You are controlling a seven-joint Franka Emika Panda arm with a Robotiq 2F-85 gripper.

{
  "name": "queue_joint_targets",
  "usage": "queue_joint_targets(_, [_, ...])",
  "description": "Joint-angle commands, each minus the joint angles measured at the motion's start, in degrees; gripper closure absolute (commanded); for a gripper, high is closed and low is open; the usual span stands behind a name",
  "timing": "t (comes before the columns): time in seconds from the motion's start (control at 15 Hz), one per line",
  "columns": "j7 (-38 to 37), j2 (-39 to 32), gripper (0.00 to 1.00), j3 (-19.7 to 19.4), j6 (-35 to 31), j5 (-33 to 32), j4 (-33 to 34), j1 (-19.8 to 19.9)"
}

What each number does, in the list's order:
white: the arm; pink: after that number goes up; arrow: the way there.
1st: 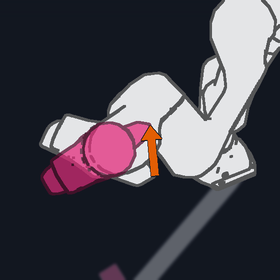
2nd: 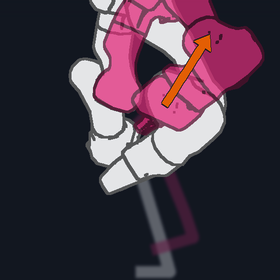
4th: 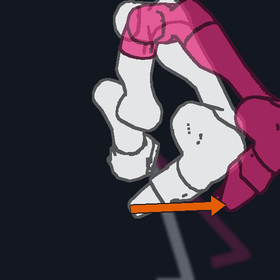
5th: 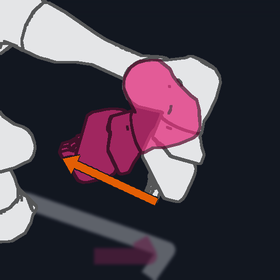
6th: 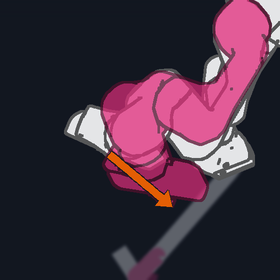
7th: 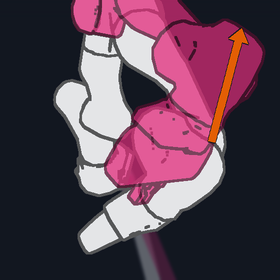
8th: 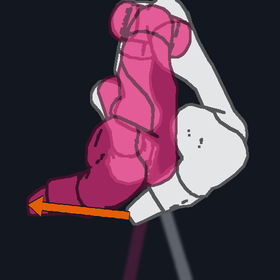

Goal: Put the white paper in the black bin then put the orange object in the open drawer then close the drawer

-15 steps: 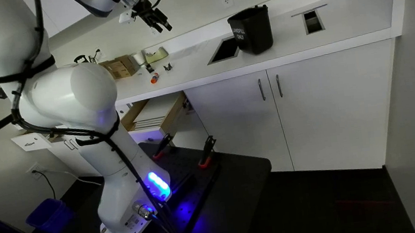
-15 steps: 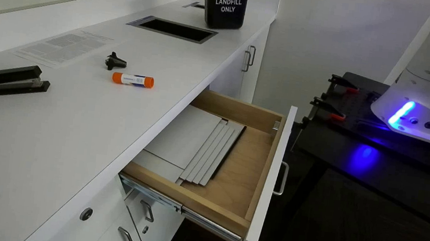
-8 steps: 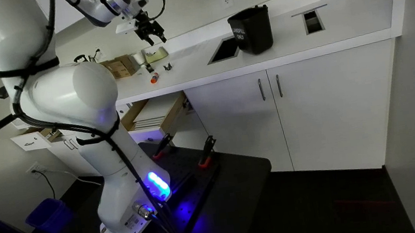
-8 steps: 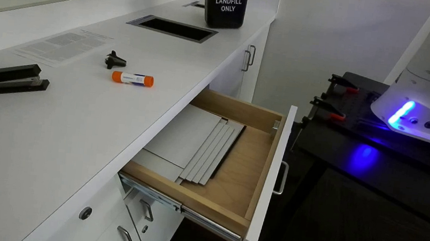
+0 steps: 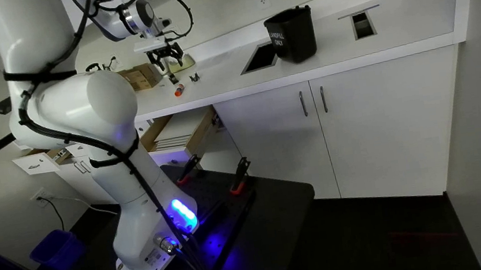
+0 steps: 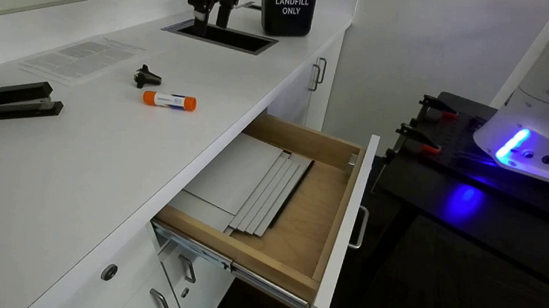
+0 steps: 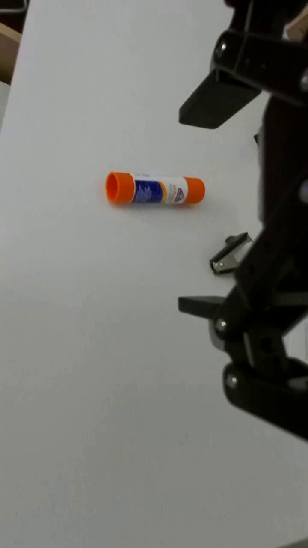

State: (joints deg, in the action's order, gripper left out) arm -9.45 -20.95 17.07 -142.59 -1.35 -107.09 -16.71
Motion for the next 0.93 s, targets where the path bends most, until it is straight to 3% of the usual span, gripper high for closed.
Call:
queue_joint_targets(0.0, [10.67,-5.91,0.00,1.03,4.67,0.51,7.39,-0.98])
queue_joint_targets(0.07, [6.44,-2.81,0.00,-0.40,1.33,0.96,2.89,-1.48])
queue_joint_targets(0.47, [7.09,-3.94,0.00,-0.73,1.46,0.89,3.63,-1.86])
queue_joint_targets(0.87, [1.08,-8.67,0.00,-3.77,3.39,-3.21,9.30,-6.50])
